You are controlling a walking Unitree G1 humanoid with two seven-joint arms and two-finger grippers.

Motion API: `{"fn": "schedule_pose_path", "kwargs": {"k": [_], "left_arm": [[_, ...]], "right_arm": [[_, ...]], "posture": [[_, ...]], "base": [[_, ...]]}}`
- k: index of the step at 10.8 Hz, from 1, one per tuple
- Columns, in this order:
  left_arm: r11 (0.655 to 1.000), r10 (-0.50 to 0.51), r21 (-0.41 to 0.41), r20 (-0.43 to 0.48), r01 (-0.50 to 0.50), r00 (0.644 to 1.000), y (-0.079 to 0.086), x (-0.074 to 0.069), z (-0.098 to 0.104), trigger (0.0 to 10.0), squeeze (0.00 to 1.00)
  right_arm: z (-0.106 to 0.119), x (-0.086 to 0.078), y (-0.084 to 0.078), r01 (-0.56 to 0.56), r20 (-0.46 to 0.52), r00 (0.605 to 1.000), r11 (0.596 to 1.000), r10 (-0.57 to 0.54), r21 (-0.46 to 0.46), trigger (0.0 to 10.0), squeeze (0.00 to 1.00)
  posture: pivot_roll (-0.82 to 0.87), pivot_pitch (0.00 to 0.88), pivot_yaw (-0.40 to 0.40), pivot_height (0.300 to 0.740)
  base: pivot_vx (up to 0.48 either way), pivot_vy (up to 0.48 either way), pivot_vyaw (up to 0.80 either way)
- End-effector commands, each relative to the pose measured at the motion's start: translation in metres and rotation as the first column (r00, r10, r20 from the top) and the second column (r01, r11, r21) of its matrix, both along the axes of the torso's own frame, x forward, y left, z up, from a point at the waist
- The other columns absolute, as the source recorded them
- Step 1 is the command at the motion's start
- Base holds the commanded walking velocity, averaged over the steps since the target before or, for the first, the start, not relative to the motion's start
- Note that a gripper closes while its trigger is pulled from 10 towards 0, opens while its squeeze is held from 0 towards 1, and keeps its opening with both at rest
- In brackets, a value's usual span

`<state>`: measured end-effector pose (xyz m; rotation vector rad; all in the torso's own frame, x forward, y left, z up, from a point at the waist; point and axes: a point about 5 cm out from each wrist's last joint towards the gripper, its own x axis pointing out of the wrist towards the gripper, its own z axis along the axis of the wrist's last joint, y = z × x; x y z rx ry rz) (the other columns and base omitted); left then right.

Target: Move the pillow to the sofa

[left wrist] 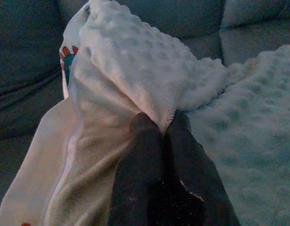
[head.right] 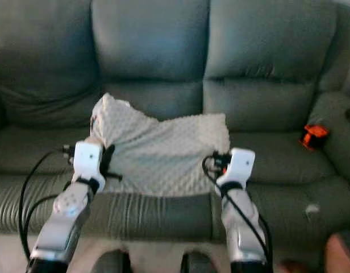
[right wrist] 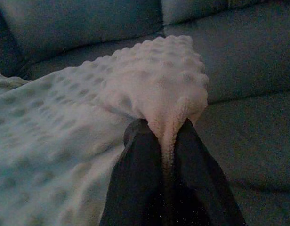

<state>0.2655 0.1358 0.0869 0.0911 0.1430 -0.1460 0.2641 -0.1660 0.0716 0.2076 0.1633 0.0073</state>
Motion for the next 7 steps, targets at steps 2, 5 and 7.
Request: {"fn": "schedule_pose_path", "kwargs": {"k": [2,5,7], "left_arm": [[1.0,0.019,0.022,0.014,-0.019,1.0,0.006,0.0,0.002,10.0,0.0],[0.999,0.024,0.024,0.022,-0.024,0.999,0.009,0.0,0.005,10.0,0.0],[0.997,0.065,0.045,0.055,-0.067,0.996,0.016,0.002,0.01,10.0,0.0]], "right_arm": [[0.006,0.001,0.001,-0.002,0.033,0.999,1.0,0.002,0.01,10.0,0.0],[0.004,-0.001,0.001,0.003,0.029,1.0,1.0,-0.004,0.015,10.0,0.0],[0.003,-0.003,0.0,0.008,0.029,1.0,1.0,-0.008,0.018,10.0,0.0]], "posture": [[-0.04,0.0,0.011,0.616],[-0.03,0.0,0.017,0.616],[-0.03,0.0,0.018,0.616]], "base": [[0.0,0.0,0.0],[0.0,0.0,0.0],[0.0,0.0,0.0]]}}
